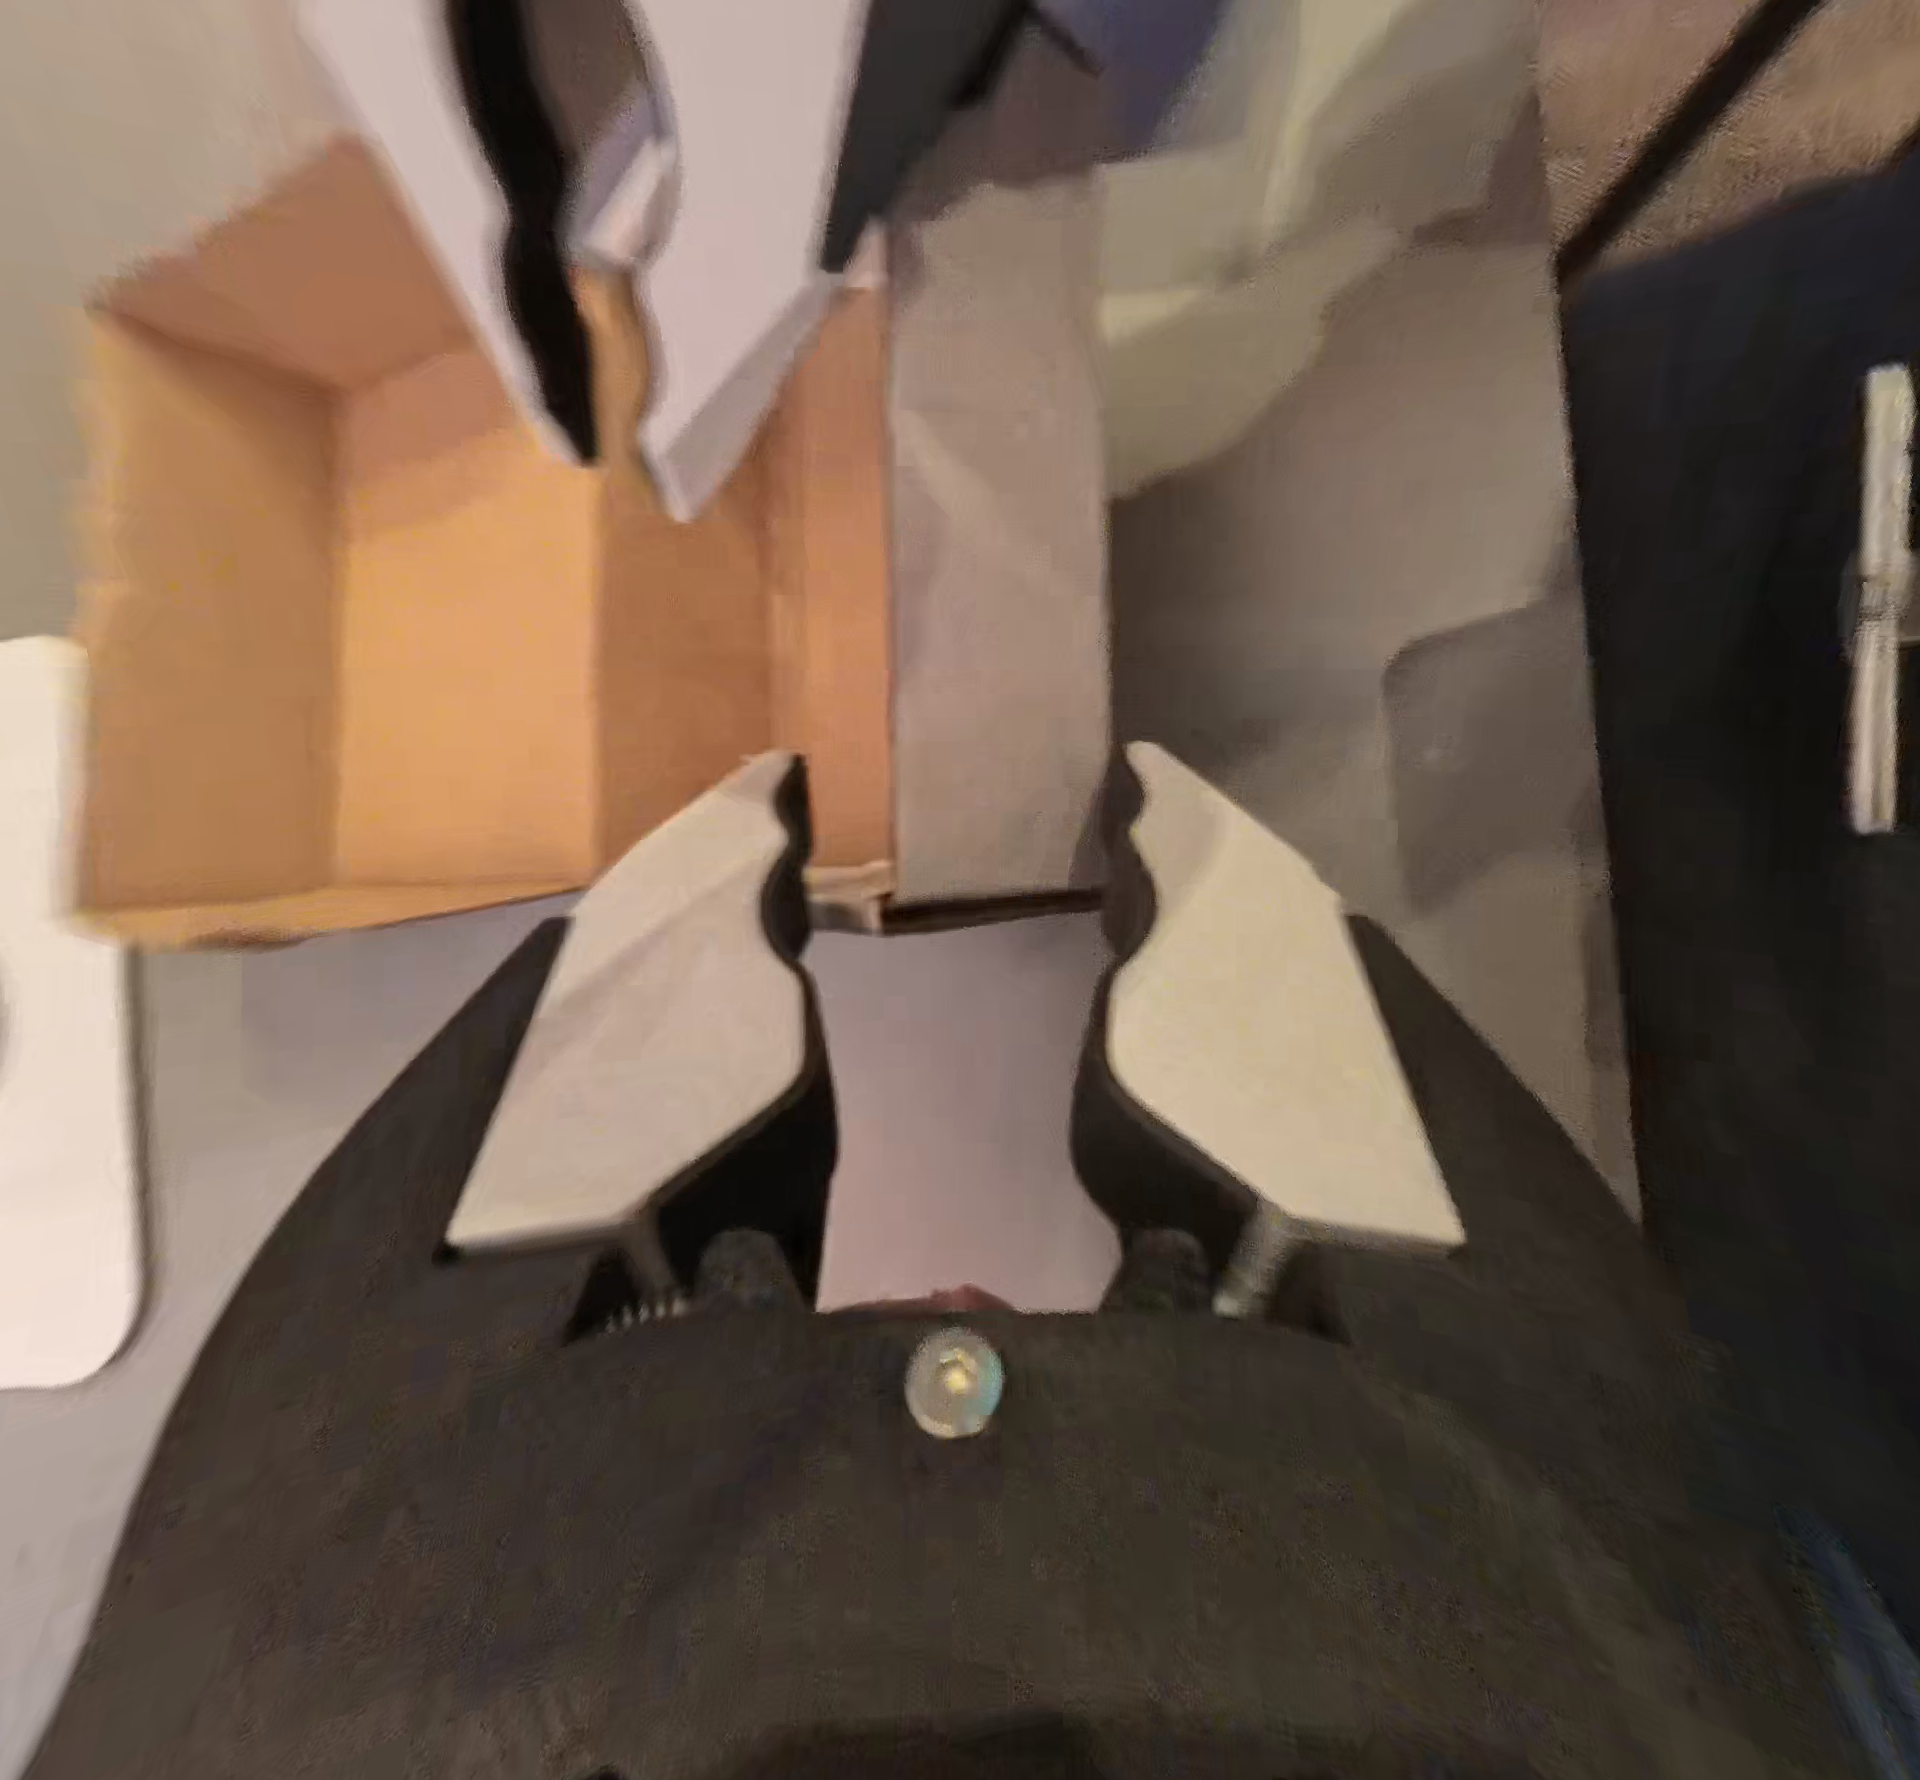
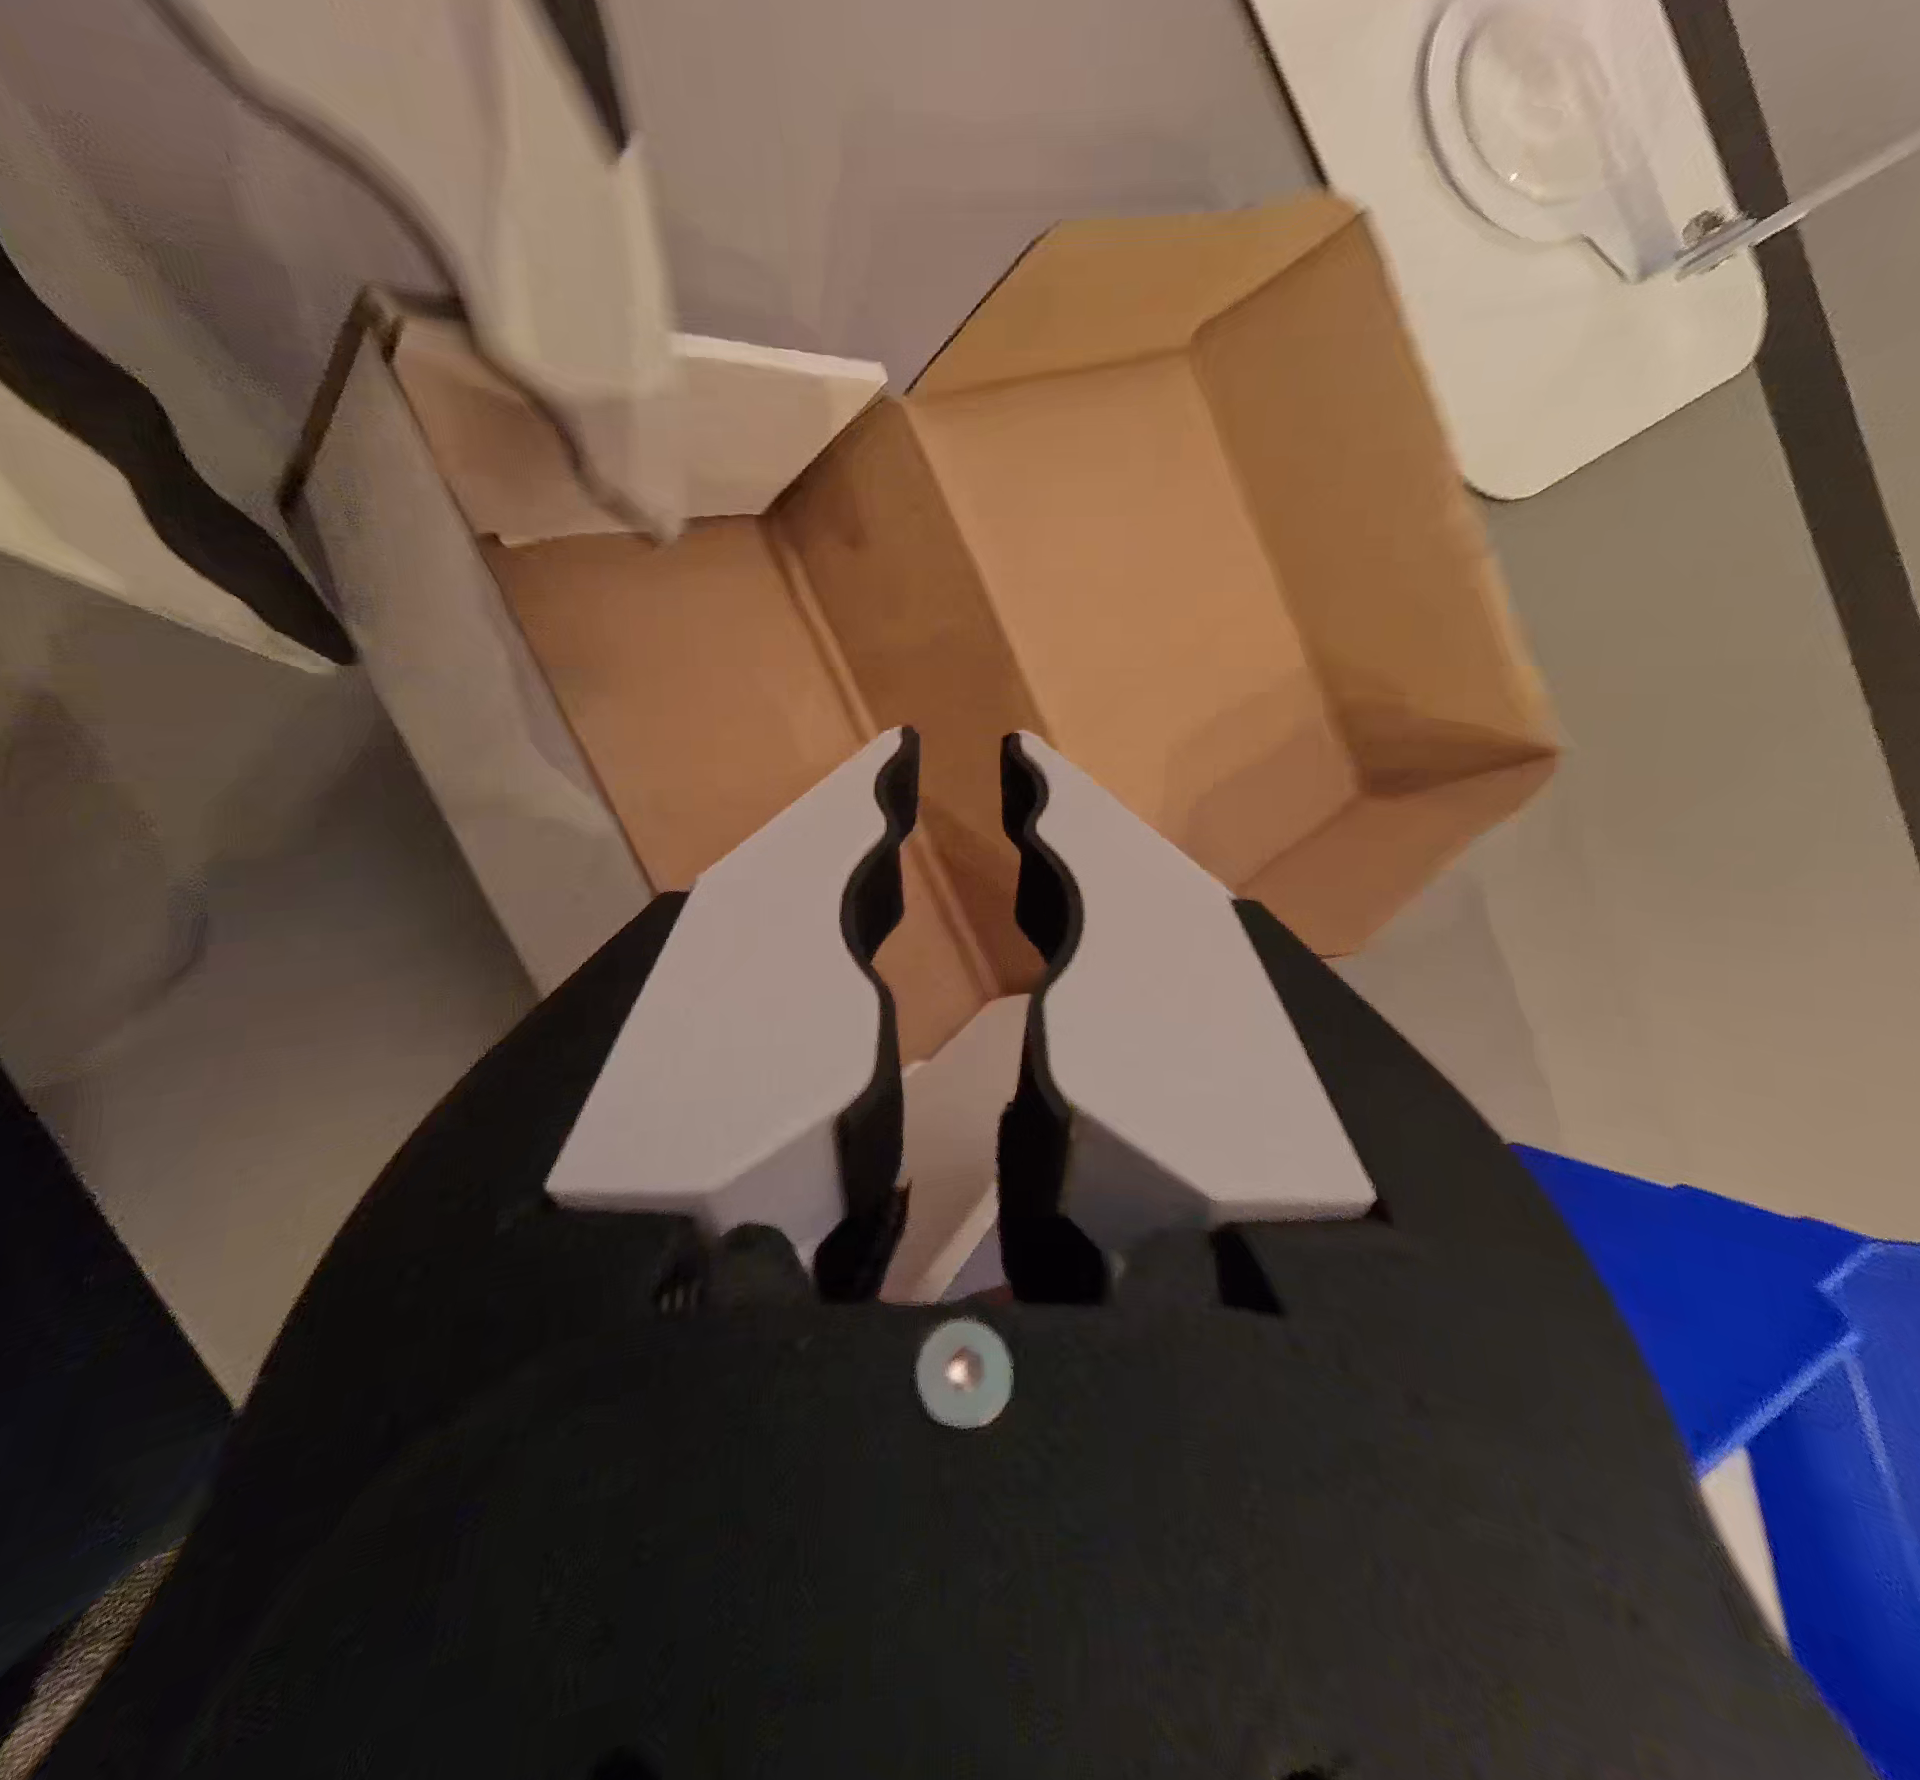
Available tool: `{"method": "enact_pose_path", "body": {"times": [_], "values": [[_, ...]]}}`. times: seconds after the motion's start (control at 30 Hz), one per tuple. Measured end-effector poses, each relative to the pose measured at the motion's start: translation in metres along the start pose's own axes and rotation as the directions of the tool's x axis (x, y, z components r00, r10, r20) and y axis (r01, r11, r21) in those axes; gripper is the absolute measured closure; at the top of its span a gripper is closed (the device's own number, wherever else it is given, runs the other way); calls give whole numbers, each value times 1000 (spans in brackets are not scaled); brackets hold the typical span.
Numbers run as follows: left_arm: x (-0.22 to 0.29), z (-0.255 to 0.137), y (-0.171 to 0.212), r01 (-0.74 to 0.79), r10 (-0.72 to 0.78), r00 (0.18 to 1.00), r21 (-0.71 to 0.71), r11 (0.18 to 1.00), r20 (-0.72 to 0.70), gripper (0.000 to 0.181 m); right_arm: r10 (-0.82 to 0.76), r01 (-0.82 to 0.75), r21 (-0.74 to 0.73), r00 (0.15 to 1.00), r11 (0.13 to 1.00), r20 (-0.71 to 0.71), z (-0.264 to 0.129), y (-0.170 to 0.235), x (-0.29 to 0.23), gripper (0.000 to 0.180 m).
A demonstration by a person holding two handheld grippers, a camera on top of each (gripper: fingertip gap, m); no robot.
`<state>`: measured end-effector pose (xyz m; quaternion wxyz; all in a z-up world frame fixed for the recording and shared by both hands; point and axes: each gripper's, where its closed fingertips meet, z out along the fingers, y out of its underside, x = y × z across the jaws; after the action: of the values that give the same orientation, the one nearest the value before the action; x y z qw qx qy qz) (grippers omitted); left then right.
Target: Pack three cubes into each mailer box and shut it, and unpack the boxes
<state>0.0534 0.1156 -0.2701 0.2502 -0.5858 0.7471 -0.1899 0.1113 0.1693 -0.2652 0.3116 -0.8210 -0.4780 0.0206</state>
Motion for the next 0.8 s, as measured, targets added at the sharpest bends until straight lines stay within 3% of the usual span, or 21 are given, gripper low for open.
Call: {"method": "enact_pose_path", "body": {"times": [0.07, 0.17, 0.27, 0.5, 0.6, 0.73, 0.8], "values": [[10, 12, 5, -10, 11, 1000, -41, 999, 20, 142, 39, -40, 24, 998, 999, 50, -3, 1, -9, 161], [23, 25, 20, -27, 30, 999, -106, 994, 26, 167, 131, -132, 59, 991, 989, 17, -20, 1, 3, 149], [29, 29, 30, -12, 17, 999, -112, 994, 42, 178, 280, -280, -23, 960, 960, 1, -22, 21, 22, 111], [35, 21, 39, -3, 8, 999, -107, 994, 45, 178, 409, -406, -70, 911, 911, 55, 0, 33, 26, 107], [36, 19, 41, -6, 13, 998, -113, 994, 59, 178, 380, -362, -154, 919, 919, 109, 6, 35, 13, 109], [38, 17, 44, 27, -18, 997, -105, 994, 80, 179, 391, -389, -47, 908, 920, 151, -42, 6, 0, 109], [37, 16, 46, 31, -23, 996, -100, 994, 87, 179, 404, -403, -38, 909, 915, 104, -54, 12, 1, 108]]}}
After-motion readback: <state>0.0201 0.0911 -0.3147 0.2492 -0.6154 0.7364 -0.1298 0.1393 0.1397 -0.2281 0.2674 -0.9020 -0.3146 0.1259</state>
